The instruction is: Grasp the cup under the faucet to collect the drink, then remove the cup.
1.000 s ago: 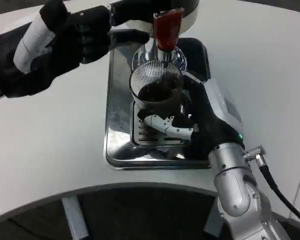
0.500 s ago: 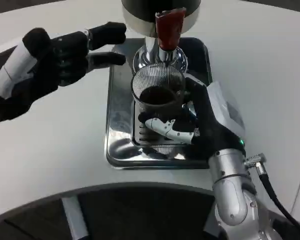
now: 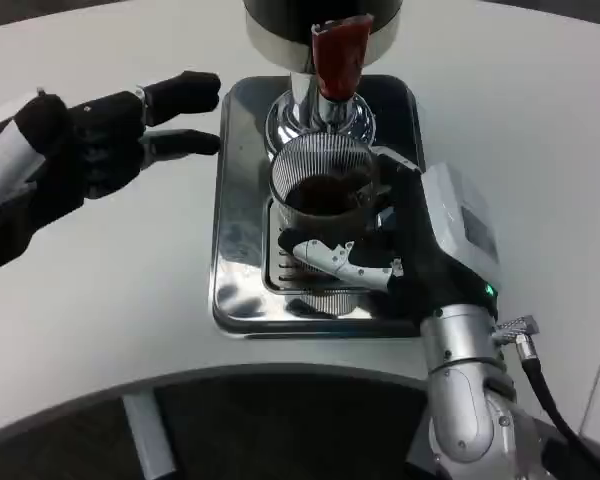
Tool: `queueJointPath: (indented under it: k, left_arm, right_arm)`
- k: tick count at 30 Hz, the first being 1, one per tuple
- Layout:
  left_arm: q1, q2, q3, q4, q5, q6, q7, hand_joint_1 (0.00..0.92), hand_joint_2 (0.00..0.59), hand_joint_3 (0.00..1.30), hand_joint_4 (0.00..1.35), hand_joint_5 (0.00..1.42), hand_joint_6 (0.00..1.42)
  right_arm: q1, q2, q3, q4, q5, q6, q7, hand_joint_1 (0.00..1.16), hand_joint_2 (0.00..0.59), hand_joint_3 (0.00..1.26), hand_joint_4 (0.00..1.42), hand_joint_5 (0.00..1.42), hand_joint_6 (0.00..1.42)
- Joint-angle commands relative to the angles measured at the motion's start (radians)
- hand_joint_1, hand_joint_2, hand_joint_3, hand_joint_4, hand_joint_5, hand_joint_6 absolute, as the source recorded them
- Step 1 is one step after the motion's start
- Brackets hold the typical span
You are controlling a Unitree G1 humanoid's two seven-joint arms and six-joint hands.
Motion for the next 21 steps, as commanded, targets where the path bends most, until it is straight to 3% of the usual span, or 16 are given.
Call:
queueJointPath:
  k: [1,7,15,21]
  left_arm:
    - [0.042,0.014,0.013,-0.025,0.003,-0.038,0.014,0.000,0.023,0.11,0.04,0.13,0.02]
    - [0.074,0.017,0.009,-0.036,0.021,-0.093,0.023,0.000,0.026,0.12,0.04,0.13,0.02]
    - [0.124,0.013,0.007,-0.050,0.056,-0.184,0.048,0.000,0.028,0.11,0.01,0.10,0.00]
    - [0.140,0.015,0.006,-0.044,0.059,-0.203,0.062,0.000,0.027,0.10,0.01,0.09,0.00]
  right_arm:
    - [0.029,0.013,0.015,-0.067,-0.028,-0.008,-0.029,1.02,0.132,0.90,1.03,1.00,1.04]
    - [0.072,0.007,0.027,-0.105,-0.043,-0.018,-0.026,1.04,0.108,0.94,1.06,1.07,1.18]
    - [0.123,-0.008,0.044,-0.170,-0.058,-0.020,-0.014,1.04,0.105,0.94,1.06,1.09,1.24]
    - [0.145,-0.002,0.045,-0.168,-0.056,-0.028,-0.029,1.04,0.105,0.94,1.07,1.09,1.26]
